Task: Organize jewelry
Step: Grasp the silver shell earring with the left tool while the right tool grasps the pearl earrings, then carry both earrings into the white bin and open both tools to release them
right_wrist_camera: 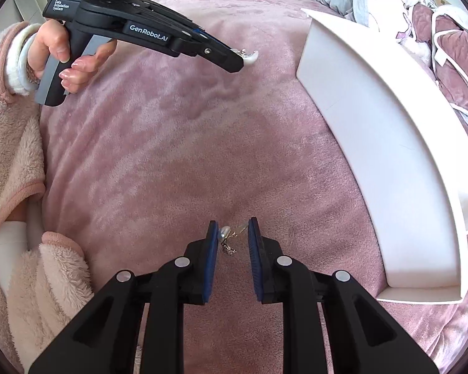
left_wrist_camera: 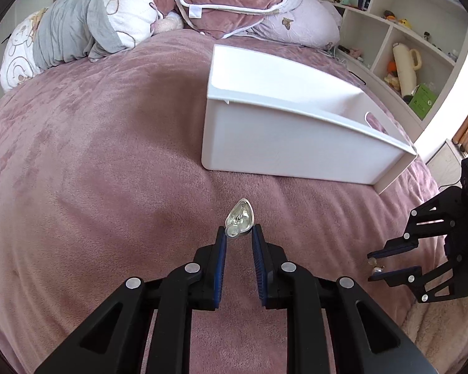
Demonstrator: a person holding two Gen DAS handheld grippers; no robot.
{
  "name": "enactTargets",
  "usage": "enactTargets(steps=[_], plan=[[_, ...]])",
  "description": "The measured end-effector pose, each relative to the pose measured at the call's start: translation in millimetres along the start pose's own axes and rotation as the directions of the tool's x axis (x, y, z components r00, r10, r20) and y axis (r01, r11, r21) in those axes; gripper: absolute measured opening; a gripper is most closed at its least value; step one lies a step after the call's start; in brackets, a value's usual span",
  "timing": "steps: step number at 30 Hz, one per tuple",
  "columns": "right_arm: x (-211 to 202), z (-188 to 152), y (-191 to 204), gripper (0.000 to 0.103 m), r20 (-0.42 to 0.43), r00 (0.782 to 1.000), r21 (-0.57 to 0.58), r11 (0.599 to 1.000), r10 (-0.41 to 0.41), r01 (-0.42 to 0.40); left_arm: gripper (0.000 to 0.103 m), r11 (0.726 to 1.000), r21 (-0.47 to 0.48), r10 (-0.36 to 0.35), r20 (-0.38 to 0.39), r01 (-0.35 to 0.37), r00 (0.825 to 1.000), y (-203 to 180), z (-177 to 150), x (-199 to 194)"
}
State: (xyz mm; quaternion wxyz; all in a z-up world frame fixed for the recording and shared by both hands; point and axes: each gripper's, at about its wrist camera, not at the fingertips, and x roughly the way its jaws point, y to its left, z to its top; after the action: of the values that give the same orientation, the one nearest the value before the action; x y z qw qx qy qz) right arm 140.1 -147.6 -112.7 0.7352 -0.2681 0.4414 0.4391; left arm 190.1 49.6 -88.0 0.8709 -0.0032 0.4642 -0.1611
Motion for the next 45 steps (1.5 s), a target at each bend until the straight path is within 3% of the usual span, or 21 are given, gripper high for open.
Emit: enactTargets(steps=[6, 10, 14, 27, 33, 39, 43, 45], plan=[[-42, 1, -20, 0.020, 0.163, 0.986, 0.078, 0.997, -0.020, 0.008, 0.021, 0.999, -0.036, 0.035, 0.081, -0.033, 0.996, 12, 10, -33], [-72, 1, -35, 0.020, 0.305, 0.951, 0.147, 0.989, -0.057, 0.012, 0.021, 0.996, 0.026, 0.084, 0.130, -0.088, 0.988, 7, 19, -54], [-92, 3, -50, 0.020, 0.403, 0.912, 0.209, 0.978, -0.072, -0.015, 0.021, 0.996, 0.054, 0.067, 0.181, -0.078, 0.981, -2, 28, -76], [-136, 42, -105, 0.020, 0.487, 0.851, 0.326, 0.945, -0.197, 0.032, 0.022, 0.986, 0.156, 0.022, 0.217, -0.057, 0.976, -49, 96, -86], [-149, 52, -134, 0.020, 0.475, 0.844, 0.369, 0.927, -0.250, 0.067, 0.022, 0.985, 0.163, 0.027, 0.197, -0.060, 0.980, -68, 138, -68], [-148, 47, -162, 0.020, 0.439, 0.850, 0.427, 0.900, -0.293, 0.089, 0.022, 0.990, 0.133, 0.041, 0.107, -0.055, 0.993, -76, 175, -25], [-140, 39, -178, 0.020, 0.408, 0.864, 0.455, 0.886, -0.295, 0.089, 0.022, 0.989, 0.128, 0.069, 0.029, -0.073, 0.997, -80, 189, 9], [-134, 36, -186, 0.020, 0.379, 0.881, 0.463, 0.883, -0.281, 0.083, 0.022, 0.985, 0.141, 0.099, -0.010, -0.096, 0.995, -83, 193, 25]])
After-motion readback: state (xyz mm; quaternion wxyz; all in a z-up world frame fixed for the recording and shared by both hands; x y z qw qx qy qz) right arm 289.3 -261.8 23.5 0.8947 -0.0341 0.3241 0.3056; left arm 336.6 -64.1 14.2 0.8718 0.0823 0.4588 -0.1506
